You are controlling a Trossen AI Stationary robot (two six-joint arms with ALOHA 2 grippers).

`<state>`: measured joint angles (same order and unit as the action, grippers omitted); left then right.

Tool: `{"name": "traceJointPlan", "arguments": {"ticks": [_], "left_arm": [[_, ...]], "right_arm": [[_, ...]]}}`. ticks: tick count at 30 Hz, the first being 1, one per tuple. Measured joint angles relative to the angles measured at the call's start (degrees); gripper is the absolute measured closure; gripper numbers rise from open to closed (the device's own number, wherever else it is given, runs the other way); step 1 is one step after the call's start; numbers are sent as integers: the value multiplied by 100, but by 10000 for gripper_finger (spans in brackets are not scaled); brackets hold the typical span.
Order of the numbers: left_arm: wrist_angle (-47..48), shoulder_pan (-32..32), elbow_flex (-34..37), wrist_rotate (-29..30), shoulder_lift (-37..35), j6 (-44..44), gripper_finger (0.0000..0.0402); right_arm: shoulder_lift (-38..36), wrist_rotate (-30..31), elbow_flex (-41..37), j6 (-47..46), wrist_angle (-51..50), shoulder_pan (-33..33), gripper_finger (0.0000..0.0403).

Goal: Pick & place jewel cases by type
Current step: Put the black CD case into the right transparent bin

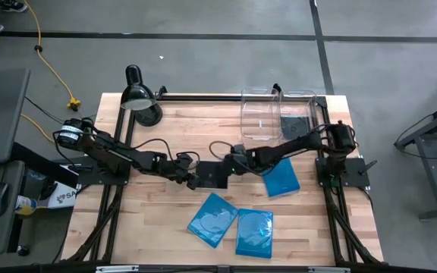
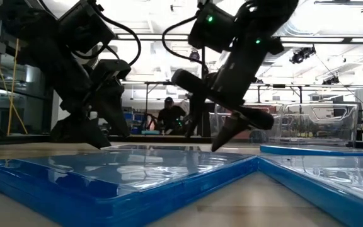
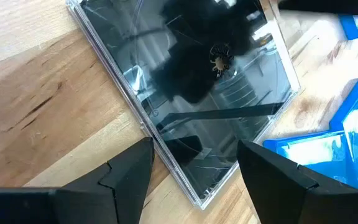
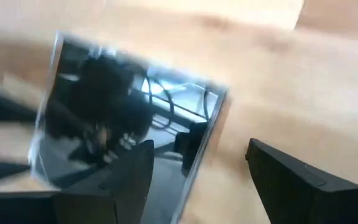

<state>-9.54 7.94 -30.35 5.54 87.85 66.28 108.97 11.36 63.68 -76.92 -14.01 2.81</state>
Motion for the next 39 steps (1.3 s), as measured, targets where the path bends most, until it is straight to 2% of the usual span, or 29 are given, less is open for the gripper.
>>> {"name": "traceJointPlan", "arguments": {"ticks": [9, 21, 29, 39], "left_arm": [[7, -3, 15, -54, 4, 5, 166], [11, -4, 21, -48, 7, 37, 166], [26, -2, 26, -39, 7, 37, 166], [53, -2, 31, -39, 9, -53, 166]], "right_arm": [[202, -650, 11, 3, 117, -334, 158], [305, -547, 4, -632, 179, -147, 158], [607, -1202, 15, -819, 728, -104, 158], [627, -1039, -15, -693, 927, -114, 158]]}}
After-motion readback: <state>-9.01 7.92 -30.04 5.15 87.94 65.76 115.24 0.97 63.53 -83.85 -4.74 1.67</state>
